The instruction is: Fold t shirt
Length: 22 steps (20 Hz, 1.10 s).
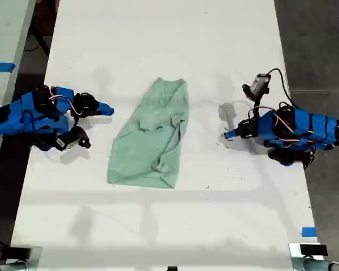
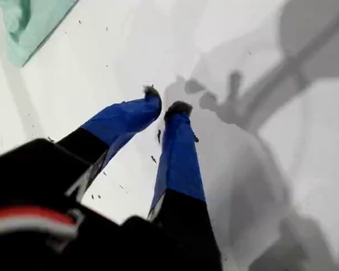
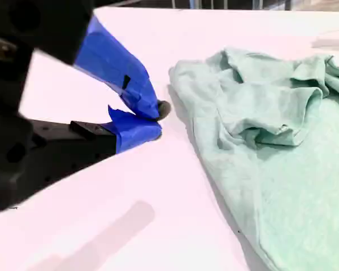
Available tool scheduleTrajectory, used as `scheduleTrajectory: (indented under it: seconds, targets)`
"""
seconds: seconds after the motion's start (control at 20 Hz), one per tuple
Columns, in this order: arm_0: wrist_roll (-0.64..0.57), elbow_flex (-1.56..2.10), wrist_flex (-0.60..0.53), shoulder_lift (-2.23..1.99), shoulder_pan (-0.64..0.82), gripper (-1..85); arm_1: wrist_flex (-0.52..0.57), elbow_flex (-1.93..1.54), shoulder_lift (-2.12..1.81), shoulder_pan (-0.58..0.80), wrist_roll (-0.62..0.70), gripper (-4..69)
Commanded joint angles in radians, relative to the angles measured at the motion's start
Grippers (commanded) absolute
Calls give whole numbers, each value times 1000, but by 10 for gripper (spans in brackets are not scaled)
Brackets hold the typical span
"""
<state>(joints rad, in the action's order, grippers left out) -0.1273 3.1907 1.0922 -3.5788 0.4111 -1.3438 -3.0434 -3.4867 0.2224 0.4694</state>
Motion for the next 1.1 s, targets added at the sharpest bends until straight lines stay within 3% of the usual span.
scheduleTrajectory:
  seconds: [0.0, 0.45, 0.55, 0.65, 0.8, 1.05]
  targets:
    - [58, 17, -12, -6, -29, -1, 8, -64, -17, 14, 12, -3]
    - [23, 15, -15, -6, -3, 23, 8, -64, -17, 17, 14, -3]
    - [78, -23, -23, -8, -18, -2, 8, -64, -17, 17, 15, -3]
    - [80, -117, -87, 34, -60, -2, 8, -64, -17, 21, 15, -3]
    - [129, -385, -100, 499, -137, 12, 8, -64, -17, 21, 15, -4]
    - [264, -730, 8, 1002, -422, 122, 8, -64, -17, 20, 17, -4]
